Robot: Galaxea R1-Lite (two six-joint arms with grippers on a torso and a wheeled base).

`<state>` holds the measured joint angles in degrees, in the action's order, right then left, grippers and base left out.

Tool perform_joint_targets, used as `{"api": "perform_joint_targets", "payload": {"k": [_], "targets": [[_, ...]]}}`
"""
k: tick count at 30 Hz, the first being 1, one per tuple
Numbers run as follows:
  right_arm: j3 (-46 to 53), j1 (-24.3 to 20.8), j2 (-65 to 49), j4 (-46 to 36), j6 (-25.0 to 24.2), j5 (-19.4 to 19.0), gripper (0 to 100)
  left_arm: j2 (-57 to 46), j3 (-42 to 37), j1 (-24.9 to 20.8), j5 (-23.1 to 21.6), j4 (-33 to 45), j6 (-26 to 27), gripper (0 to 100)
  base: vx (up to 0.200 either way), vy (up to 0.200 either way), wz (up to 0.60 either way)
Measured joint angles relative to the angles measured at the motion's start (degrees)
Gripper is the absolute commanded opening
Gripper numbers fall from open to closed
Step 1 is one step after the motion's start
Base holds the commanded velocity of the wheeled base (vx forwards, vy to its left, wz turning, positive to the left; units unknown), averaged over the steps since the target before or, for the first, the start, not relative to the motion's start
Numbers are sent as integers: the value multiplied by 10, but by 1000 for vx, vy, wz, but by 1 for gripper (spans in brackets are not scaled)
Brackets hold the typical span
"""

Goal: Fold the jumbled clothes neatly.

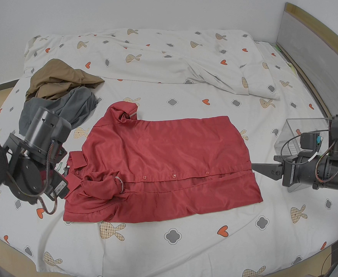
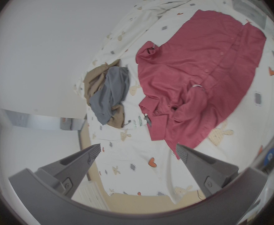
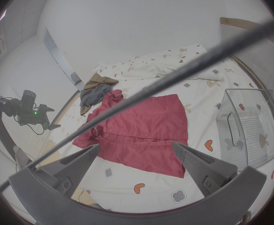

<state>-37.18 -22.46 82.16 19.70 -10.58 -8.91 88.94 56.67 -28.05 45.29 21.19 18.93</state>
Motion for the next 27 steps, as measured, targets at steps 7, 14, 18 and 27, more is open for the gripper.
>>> {"api": "perform_joint_targets", "payload": {"k": [7,14,18,27], "targets": [[-13,5,-26,-20,-23,-26,100,-22,142,22,-207,224,-46,100,0,0,0],[-20,10,-35,-29,-36,-39,100,-28,224,94,-471,319,-71,100,0,0,0],[-24,15,-36,-34,-50,-46,100,-34,254,146,-625,367,-84,100,0,0,0],[-42,29,-29,-43,-112,-52,100,-94,202,217,-934,307,-186,100,0,0,0]]}}
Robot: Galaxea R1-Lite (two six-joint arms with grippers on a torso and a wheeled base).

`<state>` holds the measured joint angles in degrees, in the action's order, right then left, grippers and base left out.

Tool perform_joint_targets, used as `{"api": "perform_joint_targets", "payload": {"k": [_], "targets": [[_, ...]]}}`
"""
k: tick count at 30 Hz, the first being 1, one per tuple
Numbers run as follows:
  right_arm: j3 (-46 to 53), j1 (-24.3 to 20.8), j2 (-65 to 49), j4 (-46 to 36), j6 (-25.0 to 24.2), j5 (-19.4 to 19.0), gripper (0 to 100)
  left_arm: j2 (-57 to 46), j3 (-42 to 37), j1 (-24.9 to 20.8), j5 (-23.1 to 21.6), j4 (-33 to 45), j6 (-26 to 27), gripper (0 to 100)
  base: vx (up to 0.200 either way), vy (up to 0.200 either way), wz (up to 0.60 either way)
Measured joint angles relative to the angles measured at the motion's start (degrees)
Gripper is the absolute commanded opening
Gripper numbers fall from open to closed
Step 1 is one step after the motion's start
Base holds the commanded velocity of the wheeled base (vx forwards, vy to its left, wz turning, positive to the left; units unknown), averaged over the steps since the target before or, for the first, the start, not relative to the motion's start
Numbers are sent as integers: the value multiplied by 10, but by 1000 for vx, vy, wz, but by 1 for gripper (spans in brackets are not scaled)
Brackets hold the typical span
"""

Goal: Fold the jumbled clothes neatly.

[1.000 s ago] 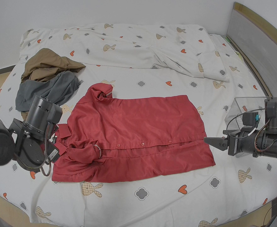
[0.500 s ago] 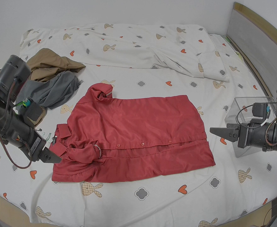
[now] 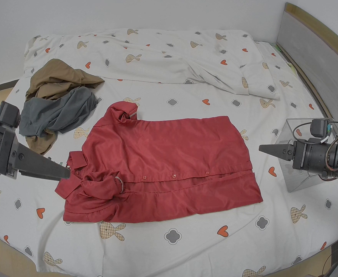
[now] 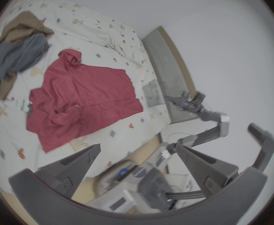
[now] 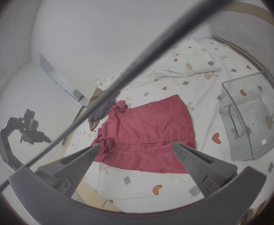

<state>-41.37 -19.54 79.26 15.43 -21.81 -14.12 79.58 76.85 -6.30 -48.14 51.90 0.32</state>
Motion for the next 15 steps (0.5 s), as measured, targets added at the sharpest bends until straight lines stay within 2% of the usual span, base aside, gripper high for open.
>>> {"api": "perform_joint_targets", "payload": {"k": [4,7,9,12,15], "targets": [[-1,9,10,6,1,4,100,-29,-74,2,-47,-119,-100,100,0,0,0],[4,15,19,16,4,-1,100,-32,-123,11,-63,-219,-135,100,0,0,0],[9,24,33,24,4,-19,100,-22,-154,24,-72,-274,-148,100,0,0,0],[14,40,60,29,4,-55,100,11,-179,49,-80,-307,-134,100,0,0,0],[18,63,92,33,4,-110,100,56,-194,79,-85,-309,-78,100,0,0,0]]}}
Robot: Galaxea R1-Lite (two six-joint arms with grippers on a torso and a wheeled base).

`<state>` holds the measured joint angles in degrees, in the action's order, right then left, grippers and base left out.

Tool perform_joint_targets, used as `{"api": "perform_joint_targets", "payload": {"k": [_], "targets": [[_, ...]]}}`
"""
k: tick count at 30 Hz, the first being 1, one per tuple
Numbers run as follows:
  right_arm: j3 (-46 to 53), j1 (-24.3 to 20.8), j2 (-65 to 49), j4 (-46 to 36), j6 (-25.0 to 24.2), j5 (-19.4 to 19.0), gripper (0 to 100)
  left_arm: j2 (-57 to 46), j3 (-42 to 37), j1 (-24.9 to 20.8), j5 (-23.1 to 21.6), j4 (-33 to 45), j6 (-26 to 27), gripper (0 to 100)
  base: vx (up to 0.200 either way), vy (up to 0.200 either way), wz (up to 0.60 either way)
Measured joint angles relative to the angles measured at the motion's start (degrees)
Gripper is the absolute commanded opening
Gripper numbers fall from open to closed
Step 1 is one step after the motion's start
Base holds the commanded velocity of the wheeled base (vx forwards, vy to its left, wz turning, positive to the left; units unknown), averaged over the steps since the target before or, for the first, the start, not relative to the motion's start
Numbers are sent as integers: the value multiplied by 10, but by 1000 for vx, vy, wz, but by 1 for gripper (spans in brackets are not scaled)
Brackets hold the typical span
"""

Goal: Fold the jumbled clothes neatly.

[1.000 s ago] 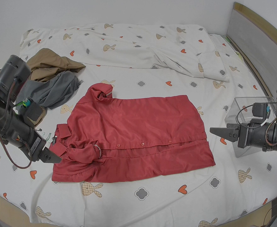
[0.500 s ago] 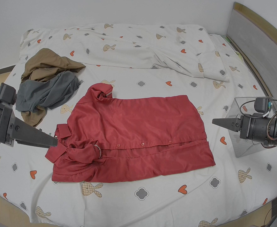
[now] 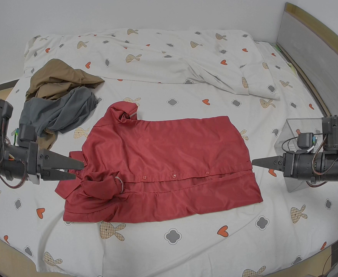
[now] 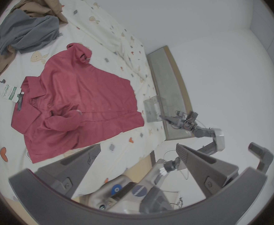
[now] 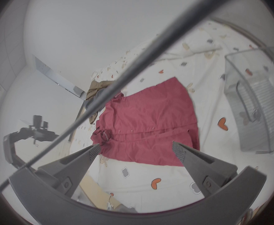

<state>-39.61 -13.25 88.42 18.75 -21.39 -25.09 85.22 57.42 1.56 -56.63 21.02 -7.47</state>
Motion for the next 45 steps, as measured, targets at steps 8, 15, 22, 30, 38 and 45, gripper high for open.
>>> {"api": "perform_joint_targets", "payload": {"k": [8,15,22,30,38,45], "targets": [[-2,46,82,8,1,-81,100,119,-5,81,25,-4,64,100,0,0,0],[-15,52,138,65,2,-85,100,162,-5,99,33,-15,67,100,0,0,0],[-22,54,217,178,2,-84,100,185,-12,103,33,-41,71,100,0,0,0],[-37,66,276,185,8,-84,100,198,-32,103,33,-68,72,100,0,0,0],[-58,74,300,184,23,-83,100,201,-34,103,33,-68,75,100,0,0,0],[-67,92,315,183,37,-83,100,202,-35,103,33,-69,76,100,0,0,0]]}}
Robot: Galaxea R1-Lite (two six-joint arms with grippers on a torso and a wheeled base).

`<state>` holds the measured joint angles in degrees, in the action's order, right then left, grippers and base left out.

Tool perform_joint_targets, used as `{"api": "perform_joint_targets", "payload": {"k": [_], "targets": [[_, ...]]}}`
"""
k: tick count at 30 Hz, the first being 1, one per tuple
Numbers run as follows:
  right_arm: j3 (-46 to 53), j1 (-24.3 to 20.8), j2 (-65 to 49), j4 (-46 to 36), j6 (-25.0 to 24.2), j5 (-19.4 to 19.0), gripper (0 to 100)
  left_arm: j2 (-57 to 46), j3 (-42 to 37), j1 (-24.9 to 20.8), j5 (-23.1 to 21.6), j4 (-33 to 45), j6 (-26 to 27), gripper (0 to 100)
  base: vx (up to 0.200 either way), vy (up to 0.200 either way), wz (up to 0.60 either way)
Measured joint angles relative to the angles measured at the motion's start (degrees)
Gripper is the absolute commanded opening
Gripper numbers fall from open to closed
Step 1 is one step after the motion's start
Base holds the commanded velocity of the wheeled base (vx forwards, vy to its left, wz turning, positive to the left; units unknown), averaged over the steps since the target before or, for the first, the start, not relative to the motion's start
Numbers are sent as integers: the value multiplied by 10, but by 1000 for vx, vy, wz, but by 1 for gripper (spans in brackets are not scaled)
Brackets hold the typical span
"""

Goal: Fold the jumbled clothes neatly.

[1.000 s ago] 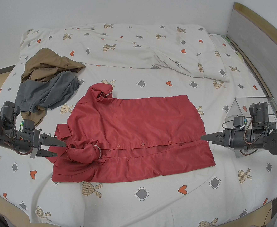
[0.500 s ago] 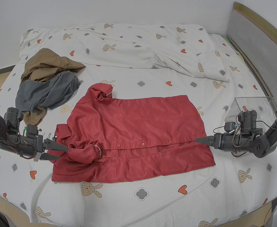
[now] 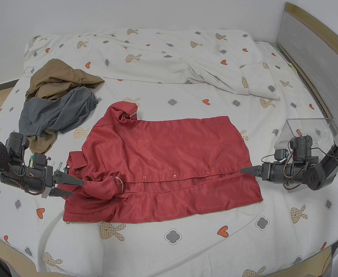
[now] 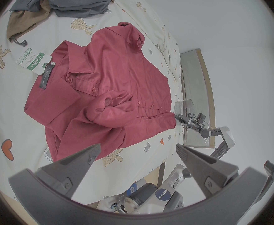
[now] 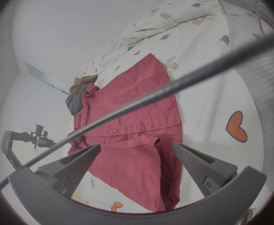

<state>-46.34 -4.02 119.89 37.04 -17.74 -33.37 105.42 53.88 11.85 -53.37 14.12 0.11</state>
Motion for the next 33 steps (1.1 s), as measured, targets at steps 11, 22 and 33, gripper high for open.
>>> {"api": "perform_joint_targets", "payload": {"k": [11,22,33], "targets": [[4,-15,1,1,-1,1,100,7,1,-1,0,-7,1,100,0,0,0],[24,-22,-54,1,-2,9,100,26,9,-30,13,-64,-1,100,0,0,0],[45,-26,-124,0,-4,9,100,36,47,-80,123,-103,6,100,0,0,0]]}}
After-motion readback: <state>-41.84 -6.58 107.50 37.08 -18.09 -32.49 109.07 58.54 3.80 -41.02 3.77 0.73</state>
